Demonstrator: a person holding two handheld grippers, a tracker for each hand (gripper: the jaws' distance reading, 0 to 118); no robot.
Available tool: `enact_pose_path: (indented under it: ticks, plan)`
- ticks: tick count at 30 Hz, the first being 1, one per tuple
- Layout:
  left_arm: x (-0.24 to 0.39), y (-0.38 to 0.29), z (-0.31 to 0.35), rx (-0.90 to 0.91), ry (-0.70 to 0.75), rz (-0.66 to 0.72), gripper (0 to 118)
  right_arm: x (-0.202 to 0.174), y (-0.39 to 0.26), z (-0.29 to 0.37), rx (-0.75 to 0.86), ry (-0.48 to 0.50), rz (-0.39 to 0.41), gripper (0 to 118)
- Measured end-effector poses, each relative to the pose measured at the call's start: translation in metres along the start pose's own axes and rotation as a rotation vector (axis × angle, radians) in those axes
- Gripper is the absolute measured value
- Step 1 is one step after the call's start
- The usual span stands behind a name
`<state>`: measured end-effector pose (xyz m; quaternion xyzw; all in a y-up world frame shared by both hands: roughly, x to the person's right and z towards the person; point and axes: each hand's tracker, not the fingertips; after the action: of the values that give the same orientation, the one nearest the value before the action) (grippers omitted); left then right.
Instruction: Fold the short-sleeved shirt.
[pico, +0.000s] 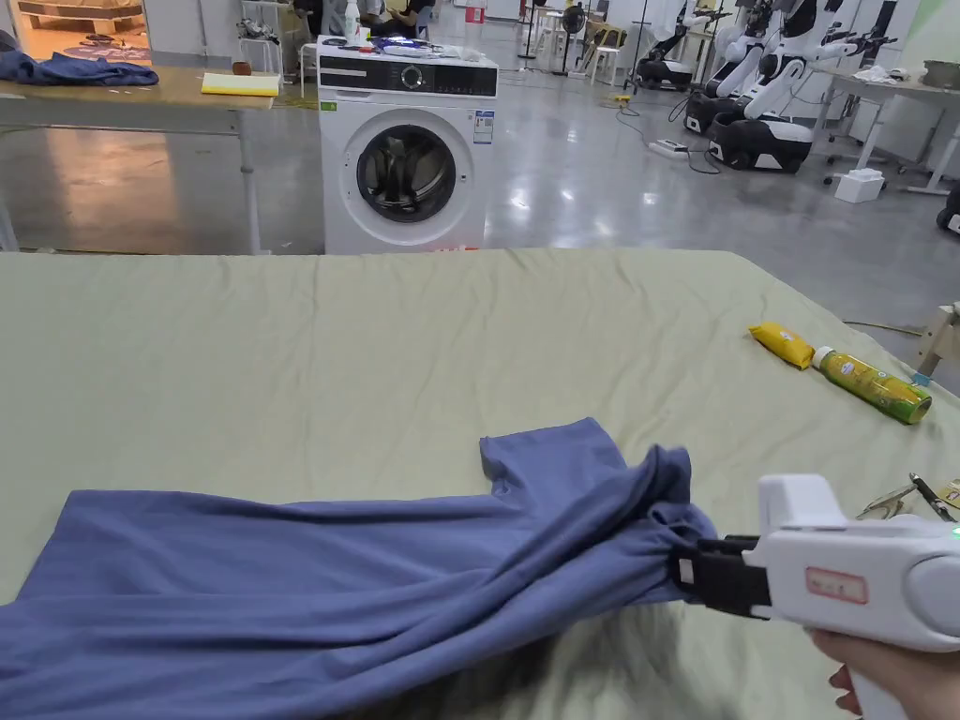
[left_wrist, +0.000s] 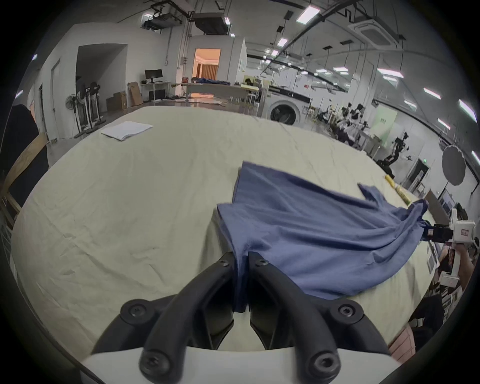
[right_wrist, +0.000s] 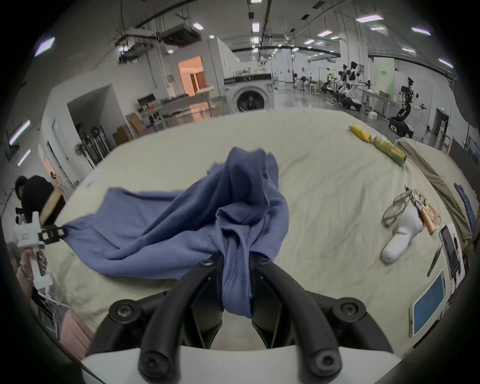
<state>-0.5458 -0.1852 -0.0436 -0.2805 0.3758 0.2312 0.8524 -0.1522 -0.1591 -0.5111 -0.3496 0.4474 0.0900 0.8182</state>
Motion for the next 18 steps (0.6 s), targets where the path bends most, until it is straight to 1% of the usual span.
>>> enact_pose_path:
  ticks: [4, 8, 10, 11, 13, 15, 18]
  plan:
    - [-0.006, 0.001, 0.027, 0.025, -0.006, 0.002, 2, -0.004, -0.004, 0.037, 0.019, 0.026, -0.007, 16]
    - [-0.019, -0.014, 0.054, 0.008, -0.031, 0.017, 2, -0.001, -0.036, 0.065, -0.016, 0.035, 0.002, 16]
    - [-0.024, -0.031, 0.063, -0.049, -0.07, 0.038, 2, 0.008, -0.069, 0.072, -0.093, 0.009, -0.006, 16]
    - [-0.024, -0.04, 0.066, -0.084, -0.081, 0.043, 2, 0.019, -0.083, 0.069, -0.125, 0.0, -0.012, 16]
    - [-0.025, -0.066, 0.067, -0.154, -0.075, 0.053, 2, 0.027, -0.114, 0.071, -0.192, -0.024, -0.028, 16]
    - [-0.028, -0.086, 0.061, -0.232, -0.07, 0.077, 2, 0.026, -0.136, 0.067, -0.229, -0.043, -0.044, 16]
    - [-0.033, -0.101, 0.049, -0.224, -0.026, 0.058, 2, 0.027, -0.154, 0.058, -0.217, -0.04, -0.067, 17]
